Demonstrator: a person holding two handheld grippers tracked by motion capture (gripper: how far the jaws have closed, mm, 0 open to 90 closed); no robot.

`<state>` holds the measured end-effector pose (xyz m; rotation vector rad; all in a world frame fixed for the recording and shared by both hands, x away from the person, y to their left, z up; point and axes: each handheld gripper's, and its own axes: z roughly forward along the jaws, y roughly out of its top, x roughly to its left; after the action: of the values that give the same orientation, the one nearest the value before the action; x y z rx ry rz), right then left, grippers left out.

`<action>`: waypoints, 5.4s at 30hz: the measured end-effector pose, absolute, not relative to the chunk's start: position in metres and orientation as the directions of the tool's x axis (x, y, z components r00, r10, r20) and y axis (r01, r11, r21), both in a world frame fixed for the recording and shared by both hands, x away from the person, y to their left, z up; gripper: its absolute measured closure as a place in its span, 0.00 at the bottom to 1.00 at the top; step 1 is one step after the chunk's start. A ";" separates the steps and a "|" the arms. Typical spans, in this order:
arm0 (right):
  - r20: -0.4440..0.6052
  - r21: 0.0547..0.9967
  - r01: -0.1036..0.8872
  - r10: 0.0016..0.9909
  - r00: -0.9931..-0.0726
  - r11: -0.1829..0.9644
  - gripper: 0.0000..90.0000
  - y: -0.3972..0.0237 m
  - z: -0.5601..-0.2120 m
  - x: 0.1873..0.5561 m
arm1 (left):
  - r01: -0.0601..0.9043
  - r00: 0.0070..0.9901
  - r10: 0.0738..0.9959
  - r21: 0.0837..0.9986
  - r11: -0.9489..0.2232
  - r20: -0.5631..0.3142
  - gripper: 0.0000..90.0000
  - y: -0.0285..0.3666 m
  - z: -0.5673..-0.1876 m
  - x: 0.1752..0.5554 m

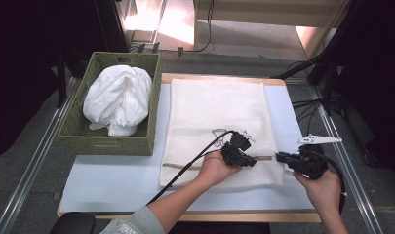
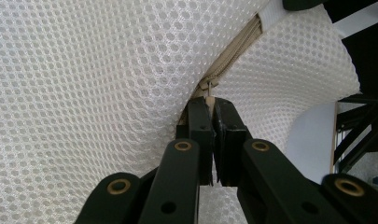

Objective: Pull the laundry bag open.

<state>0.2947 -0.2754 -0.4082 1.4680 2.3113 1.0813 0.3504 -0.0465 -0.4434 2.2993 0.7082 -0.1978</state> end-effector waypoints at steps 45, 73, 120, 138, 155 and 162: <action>0.230 0.654 0.723 0.852 -0.470 0.222 0.96 -0.281 -0.412 0.296 | 0.562 0.825 0.446 0.584 -0.586 -0.346 0.98 -0.032 -0.446 0.347; 0.235 0.652 0.726 0.852 -0.467 0.219 0.96 -0.282 -0.412 0.296 | 0.568 0.821 0.450 0.580 -0.583 -0.351 0.98 -0.024 -0.449 0.346; 0.239 0.650 0.732 0.860 -0.451 0.203 0.95 -0.287 -0.413 0.296 | 0.592 0.803 0.479 0.572 -0.568 -0.355 0.98 -0.001 -0.452 0.343; 0.238 0.649 0.733 0.860 -0.451 0.205 0.96 -0.285 -0.414 0.297 | 0.590 0.804 0.477 0.574 -0.568 -0.354 0.98 0.000 -0.452 0.342; 0.238 0.648 0.737 0.867 -0.437 0.193 0.96 -0.290 -0.414 0.297 | 0.614 0.785 0.499 0.572 -0.544 -0.367 0.98 0.022 -0.451 0.340; 0.235 0.646 0.736 0.865 -0.443 0.202 0.96 -0.286 -0.414 0.297 | 0.613 0.785 0.501 0.571 -0.546 -0.364 0.98 0.024 -0.451 0.339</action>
<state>0.2970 -0.2863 -0.4143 1.5461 2.2903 1.0667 0.3394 0.0237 -0.4510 2.2630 0.8223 -0.2042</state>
